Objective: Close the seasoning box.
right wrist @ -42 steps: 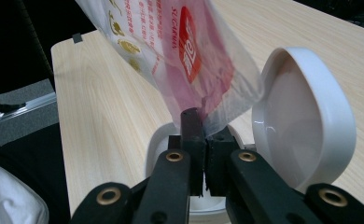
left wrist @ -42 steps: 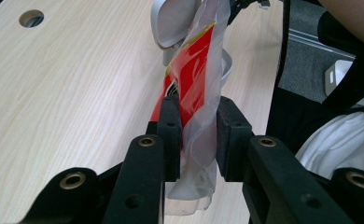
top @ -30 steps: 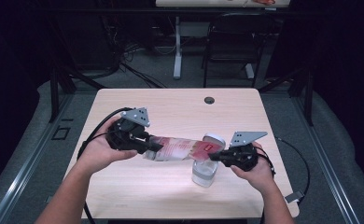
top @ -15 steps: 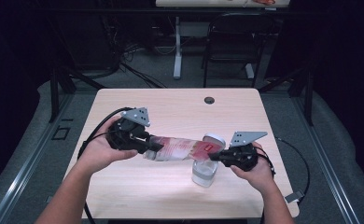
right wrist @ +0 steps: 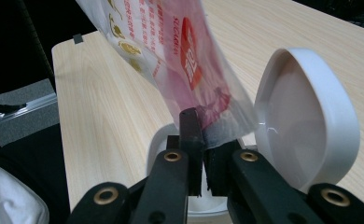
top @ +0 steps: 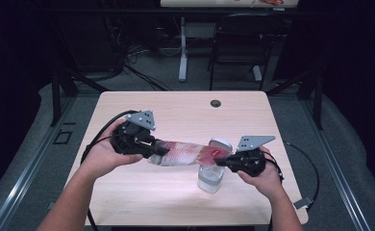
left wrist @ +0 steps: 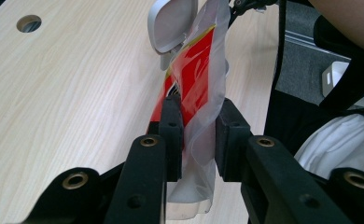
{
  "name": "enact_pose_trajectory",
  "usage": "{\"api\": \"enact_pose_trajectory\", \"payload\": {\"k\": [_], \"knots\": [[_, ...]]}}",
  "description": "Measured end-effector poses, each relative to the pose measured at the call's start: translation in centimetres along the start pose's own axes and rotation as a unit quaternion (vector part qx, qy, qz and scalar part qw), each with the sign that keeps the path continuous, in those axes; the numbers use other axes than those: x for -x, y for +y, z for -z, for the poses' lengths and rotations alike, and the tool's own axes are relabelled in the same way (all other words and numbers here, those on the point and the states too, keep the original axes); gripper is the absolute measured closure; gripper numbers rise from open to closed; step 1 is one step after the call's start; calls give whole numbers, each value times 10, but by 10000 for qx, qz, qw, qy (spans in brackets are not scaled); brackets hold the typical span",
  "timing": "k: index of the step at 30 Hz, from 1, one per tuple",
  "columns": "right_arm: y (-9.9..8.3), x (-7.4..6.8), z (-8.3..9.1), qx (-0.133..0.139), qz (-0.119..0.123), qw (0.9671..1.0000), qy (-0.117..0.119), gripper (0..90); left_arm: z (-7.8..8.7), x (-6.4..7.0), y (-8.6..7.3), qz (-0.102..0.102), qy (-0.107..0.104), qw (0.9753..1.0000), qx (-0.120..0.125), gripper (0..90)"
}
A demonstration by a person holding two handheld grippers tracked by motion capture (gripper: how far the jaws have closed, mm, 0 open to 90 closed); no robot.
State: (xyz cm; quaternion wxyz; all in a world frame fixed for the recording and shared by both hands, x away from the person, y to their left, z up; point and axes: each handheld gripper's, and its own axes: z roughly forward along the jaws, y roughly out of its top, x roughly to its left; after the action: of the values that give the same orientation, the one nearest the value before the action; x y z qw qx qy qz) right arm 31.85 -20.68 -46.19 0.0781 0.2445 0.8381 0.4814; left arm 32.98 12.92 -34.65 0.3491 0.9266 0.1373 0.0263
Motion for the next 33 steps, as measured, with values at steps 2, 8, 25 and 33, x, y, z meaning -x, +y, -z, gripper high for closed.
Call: {"api": "enact_pose_trajectory", "payload": {"k": [2, 8, 25, 33], "knots": [[0, 0, 0, 5, -5, 10000, -3, 875, 0, 0, 0, -1, -1, 10000, 1, 759], [0, 0, 0, 9, -4, 10000, 2, 878, 0, 0, 0, 6, -6, 10000, 2, 762], [-1, 1, -1, 8, -30, 10000, 41, 880, 0, 0, 0, 22, -11, 10000, 7, 768], [-1, 1, -1, 11, -32, 10000, 50, 879, 0, -1, 1, 1, -1, 10000, 4, 775]]}}
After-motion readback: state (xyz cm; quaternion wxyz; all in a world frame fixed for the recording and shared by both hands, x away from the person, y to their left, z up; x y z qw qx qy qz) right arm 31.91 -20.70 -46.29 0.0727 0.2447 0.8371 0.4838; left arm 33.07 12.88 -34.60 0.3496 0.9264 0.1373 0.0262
